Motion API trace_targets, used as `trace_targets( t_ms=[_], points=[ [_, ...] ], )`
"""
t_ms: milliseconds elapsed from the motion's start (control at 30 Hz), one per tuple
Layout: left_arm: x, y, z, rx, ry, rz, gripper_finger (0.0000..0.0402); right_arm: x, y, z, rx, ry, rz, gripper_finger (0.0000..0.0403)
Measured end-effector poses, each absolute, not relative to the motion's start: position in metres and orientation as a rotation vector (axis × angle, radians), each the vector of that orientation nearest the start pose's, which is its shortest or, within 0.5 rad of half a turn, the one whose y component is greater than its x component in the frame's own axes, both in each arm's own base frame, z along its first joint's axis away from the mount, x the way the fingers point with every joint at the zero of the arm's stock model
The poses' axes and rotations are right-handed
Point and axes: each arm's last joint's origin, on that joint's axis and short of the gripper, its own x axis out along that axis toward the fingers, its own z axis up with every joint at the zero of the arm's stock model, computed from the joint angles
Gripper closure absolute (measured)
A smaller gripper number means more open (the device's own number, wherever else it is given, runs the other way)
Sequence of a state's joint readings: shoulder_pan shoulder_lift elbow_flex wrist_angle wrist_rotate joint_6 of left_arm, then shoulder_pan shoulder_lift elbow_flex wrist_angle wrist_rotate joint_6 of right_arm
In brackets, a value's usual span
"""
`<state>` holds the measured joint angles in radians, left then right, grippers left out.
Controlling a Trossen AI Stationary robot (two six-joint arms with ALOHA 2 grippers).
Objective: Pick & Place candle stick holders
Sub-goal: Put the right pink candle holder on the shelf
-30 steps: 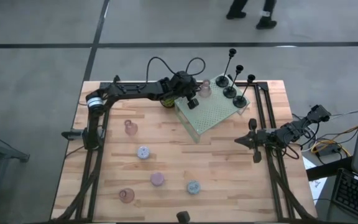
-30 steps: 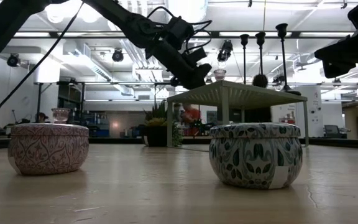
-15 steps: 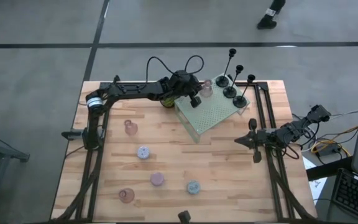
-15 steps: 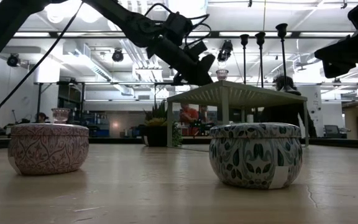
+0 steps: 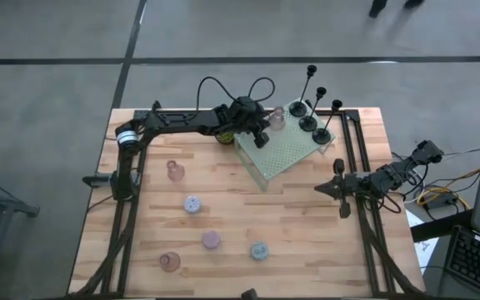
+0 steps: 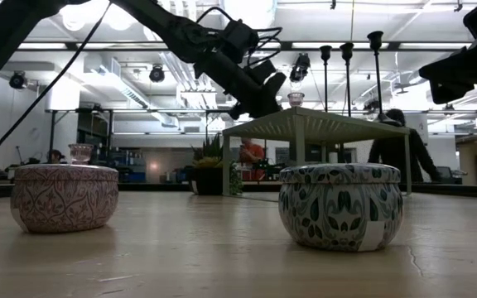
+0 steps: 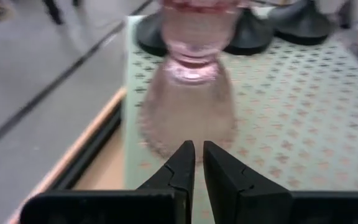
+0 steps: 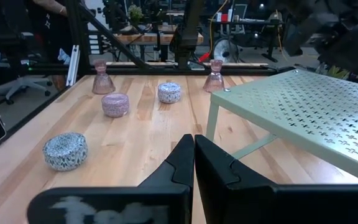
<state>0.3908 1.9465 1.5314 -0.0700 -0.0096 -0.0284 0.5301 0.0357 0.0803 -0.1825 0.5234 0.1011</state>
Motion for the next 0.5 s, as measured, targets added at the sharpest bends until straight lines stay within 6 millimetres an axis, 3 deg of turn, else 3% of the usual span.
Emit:
trace_targets(
  t_ms=[300,500],
  points=[
    [0.427,0.173,0.243,-0.139,0.468,0.372,0.0368,0.085,0.033,0.171,0.032,0.119,0.0,0.0394],
    [0.428,0.174,0.242,-0.144,0.453,0.377,0.0368,0.085,0.033,0.171,0.032,0.119,0.0,0.0394]
  ],
)
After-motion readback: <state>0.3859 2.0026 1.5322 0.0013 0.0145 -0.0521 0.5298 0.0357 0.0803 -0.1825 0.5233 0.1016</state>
